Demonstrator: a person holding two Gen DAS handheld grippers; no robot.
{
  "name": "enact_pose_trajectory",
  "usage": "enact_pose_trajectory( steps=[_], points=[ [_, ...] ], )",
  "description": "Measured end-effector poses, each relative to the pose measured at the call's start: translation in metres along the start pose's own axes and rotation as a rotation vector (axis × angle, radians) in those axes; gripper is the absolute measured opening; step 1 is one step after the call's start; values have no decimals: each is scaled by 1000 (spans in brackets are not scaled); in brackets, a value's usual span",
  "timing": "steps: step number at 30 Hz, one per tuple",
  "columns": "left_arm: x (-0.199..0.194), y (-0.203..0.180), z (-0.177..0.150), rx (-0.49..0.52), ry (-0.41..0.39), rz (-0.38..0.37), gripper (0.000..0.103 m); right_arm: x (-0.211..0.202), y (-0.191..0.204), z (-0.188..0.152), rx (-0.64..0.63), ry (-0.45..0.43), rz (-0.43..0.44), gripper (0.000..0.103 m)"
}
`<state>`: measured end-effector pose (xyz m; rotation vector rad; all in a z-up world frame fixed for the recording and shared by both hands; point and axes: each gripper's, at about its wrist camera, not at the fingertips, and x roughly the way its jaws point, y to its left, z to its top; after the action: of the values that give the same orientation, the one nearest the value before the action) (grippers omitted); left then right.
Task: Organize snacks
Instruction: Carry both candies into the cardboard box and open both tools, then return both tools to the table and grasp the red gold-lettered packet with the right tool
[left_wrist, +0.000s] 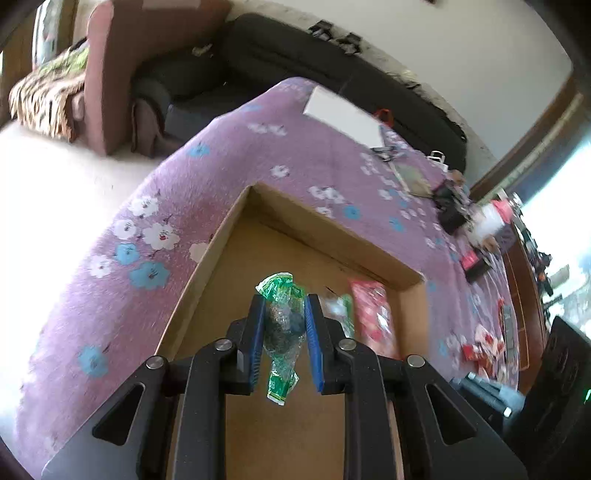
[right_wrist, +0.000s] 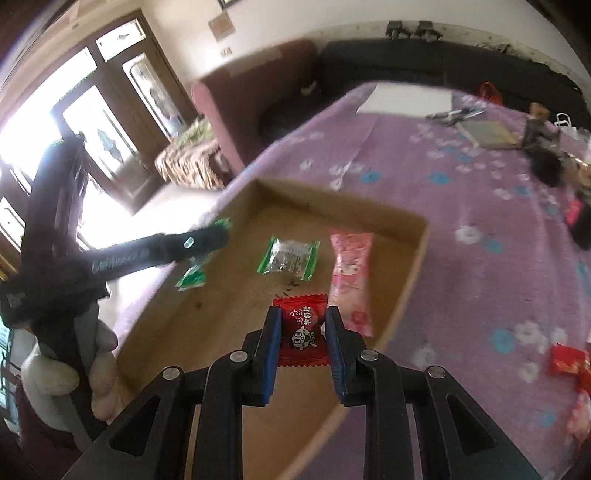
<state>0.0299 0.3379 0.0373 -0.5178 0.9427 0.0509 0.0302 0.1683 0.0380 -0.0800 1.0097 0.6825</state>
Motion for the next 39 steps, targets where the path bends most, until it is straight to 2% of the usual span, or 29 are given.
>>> enact_pose_trajectory(
  steps=[5,11,14,16,23,26,29,34,36,39],
  points=[
    [17,6,8,-11,7,10,19,27,-3,3,11,36,6,24],
    [21,4,13,-6,-15,30,19,32,4,5,-28,24,-16,26],
    [17,2,14,1,-19,41,35,31,8,7,-44,6,-31,28],
    [11,2,15,-3,-37,43,50,27,10,8,-51,-9,-32,29],
    [-22,0,13,-26,-77,56,52,-10,13,6,-56,-88,-39,32],
    [-41,-6,2,-32,-96,64,52,-30,13,-1,-58,-116,-34,35],
    [-62,-21,-16,-20,-107,41,52,-49,11,-14,-58,-138,-31,37],
    [-92,-57,-52,22,-130,-33,52,-73,-2,-43,-48,-158,-33,37],
    [-101,-72,-71,37,-127,-73,56,-82,-10,-57,-39,-162,-34,38],
    [-109,-92,-94,68,-114,-126,56,-98,-27,-81,-25,-170,-57,39]
  ],
)
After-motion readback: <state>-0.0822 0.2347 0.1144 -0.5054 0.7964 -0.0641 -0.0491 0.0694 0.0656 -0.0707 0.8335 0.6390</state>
